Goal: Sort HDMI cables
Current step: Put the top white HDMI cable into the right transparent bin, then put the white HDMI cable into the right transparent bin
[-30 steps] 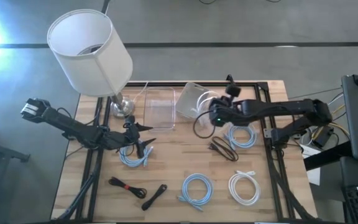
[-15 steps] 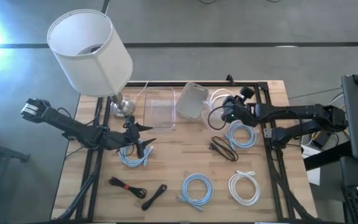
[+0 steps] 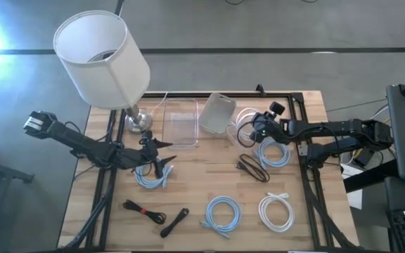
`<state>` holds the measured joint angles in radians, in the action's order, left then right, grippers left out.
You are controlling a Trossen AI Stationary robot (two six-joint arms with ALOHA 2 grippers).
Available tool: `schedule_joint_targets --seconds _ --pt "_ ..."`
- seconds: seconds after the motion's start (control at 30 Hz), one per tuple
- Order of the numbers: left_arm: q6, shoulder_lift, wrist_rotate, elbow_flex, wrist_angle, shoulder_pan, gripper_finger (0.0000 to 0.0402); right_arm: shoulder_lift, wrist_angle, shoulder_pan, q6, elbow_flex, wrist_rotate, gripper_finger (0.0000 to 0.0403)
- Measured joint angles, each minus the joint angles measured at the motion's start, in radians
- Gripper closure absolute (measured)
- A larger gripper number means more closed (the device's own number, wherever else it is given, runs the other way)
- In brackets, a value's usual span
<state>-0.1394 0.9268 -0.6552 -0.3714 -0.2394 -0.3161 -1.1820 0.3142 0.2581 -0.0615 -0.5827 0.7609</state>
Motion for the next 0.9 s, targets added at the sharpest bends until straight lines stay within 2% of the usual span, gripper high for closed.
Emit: schedule_joint_targets --seconds 0.27,0.5,0.6,0.77,0.83,0.9 --pt "-0.002 0.000 0.000 0.000 0.000 0.000 0.0152 0.001 0.000 0.001 0.027 -0.034 -0.010 0.0288" --pt "-0.003 0.000 0.000 0.000 0.000 0.000 0.0152 0.002 0.152 -0.025 0.069 -0.175 -0.128 0.0264" --pt "-0.003 0.000 0.000 0.000 0.000 0.000 0.0152 0.002 0.229 -0.049 0.146 -0.237 -0.260 0.0259" --pt "-0.004 0.000 0.000 0.000 0.000 0.000 0.0152 0.002 0.302 -0.117 0.242 -0.299 -0.592 0.0259" --pt "-0.003 0.000 0.000 0.000 0.000 0.000 0.0152 0.002 0.339 -0.156 0.289 -0.323 -0.661 0.0262" --pt "-0.004 0.000 0.000 0.000 0.000 0.000 0.0152 0.002 0.394 -0.201 0.333 -0.342 -0.684 0.0264"
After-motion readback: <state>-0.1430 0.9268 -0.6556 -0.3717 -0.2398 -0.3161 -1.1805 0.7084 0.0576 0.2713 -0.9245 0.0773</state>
